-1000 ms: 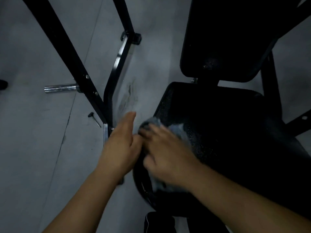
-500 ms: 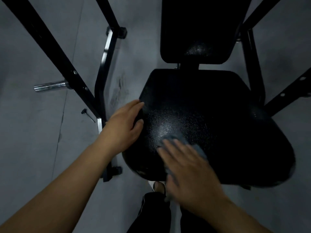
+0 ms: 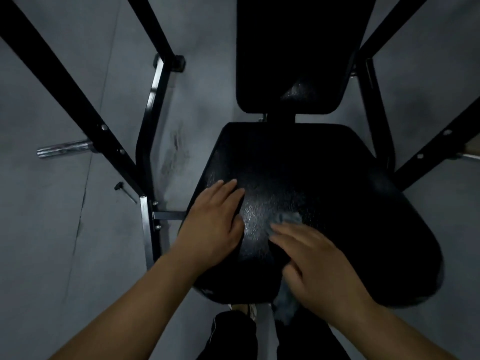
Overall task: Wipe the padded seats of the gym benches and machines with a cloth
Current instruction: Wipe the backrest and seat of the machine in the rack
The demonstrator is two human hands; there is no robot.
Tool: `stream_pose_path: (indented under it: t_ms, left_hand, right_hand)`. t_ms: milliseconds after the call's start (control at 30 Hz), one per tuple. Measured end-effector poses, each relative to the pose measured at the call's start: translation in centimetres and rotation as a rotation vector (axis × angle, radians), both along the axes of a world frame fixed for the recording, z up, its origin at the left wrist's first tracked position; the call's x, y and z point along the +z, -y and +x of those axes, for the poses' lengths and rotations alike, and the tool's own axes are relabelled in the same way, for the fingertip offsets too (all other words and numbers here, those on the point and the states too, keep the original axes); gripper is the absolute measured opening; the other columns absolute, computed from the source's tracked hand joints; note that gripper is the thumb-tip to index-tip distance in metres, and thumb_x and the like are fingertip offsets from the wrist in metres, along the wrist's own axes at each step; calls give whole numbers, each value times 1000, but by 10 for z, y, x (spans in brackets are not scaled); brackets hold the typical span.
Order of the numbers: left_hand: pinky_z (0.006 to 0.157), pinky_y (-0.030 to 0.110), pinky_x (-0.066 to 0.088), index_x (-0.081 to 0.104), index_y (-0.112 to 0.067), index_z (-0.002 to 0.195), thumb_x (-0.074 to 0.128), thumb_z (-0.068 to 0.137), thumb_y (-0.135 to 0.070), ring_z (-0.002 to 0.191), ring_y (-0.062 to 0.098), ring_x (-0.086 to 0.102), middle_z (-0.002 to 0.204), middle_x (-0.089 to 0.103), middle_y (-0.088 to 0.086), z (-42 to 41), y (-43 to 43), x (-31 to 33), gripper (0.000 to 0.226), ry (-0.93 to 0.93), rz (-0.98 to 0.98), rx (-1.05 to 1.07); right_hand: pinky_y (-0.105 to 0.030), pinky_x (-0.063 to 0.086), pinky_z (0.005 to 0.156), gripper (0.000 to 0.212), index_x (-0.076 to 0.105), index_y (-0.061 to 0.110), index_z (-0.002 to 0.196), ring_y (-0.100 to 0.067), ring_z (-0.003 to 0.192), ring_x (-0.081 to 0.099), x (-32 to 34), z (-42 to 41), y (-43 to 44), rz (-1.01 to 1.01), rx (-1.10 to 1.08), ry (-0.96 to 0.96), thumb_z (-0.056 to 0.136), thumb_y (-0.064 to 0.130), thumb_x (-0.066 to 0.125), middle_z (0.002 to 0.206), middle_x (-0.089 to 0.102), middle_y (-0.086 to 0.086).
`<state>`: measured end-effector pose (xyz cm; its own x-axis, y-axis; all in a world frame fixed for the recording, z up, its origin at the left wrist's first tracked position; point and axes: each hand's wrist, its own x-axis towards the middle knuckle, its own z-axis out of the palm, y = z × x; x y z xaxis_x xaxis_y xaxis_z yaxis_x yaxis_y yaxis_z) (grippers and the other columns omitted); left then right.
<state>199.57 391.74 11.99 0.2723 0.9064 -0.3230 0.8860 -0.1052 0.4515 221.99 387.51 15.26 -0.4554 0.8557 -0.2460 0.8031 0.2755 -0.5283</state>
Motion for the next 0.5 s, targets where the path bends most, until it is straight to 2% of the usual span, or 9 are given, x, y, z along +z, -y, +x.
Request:
stream_pose_path:
  t_ms: [67, 133, 167, 233, 333, 400, 467, 500]
  left_hand:
    - [120, 39, 22, 49, -14, 145, 31, 92, -42, 146, 25, 31, 155, 41, 5, 4, 0, -1, 62, -4, -1, 10]
    - [120, 41, 24, 50, -16, 143, 33, 93, -41, 145, 24, 33, 155, 41, 3, 11, -4, -2, 59, -1, 1, 10]
    - [120, 41, 23, 50, -18, 144, 33, 92, -41, 146, 22, 32, 156, 41, 2, 16, -8, -2, 59, -2, 0, -1]
    - [122, 41, 21, 47, -21, 146, 31, 92, -42, 148, 18, 27, 158, 37, -1, 26, -22, 1, 60, 1, 4, -19]
    - [123, 38, 14, 43, -22, 148, 25, 91, -45, 150, 16, 22, 160, 32, -3, 40, -57, 12, 65, 16, 48, -28]
    - [123, 40, 16, 43, -21, 148, 24, 90, -45, 149, 19, 25, 159, 34, -1, 46, -84, 22, 66, 13, 97, -12]
    - [121, 46, 23, 44, -19, 147, 25, 91, -44, 147, 22, 29, 157, 38, 1, 52, -110, 31, 65, 15, 137, 15]
    - [120, 46, 25, 44, -19, 147, 27, 91, -43, 145, 22, 32, 156, 39, 2, 58, -121, 35, 63, 17, 148, 21]
  right_hand:
    - [-33, 49, 96, 42, 67, 24, 107, -15, 105, 62, 2, 13, 4, 82, 62, -75, 69, 22, 50, 117, 67, 7]
    - [-29, 48, 76, 23, 61, 29, 85, -13, 80, 61, 1, 22, 0, 143, 97, -174, 66, 20, 54, 93, 65, 12]
    - [-27, 47, 68, 15, 57, 29, 76, -9, 73, 57, 1, 25, -7, 134, 51, -220, 67, 18, 54, 83, 60, 15]
    - [-22, 46, 63, 11, 54, 27, 68, -2, 68, 54, 4, 25, -35, 77, -148, -295, 72, 17, 51, 72, 56, 16]
    - [-14, 42, 60, 22, 57, 23, 65, 2, 61, 55, 20, 11, -101, -68, -563, -425, 83, 11, 51, 65, 62, 11]
    - [-16, 44, 57, 28, 63, 18, 69, -2, 61, 56, 25, 9, -150, -218, -856, -578, 90, 5, 52, 64, 63, 8]
    - [-22, 49, 62, 20, 68, 15, 85, -10, 71, 65, 21, 11, -193, -487, -1057, -783, 97, 16, 52, 78, 70, 4]
    - [-24, 51, 67, 21, 69, 16, 95, -11, 78, 69, 18, 12, -207, -666, -1090, -879, 100, 25, 52, 88, 73, 2]
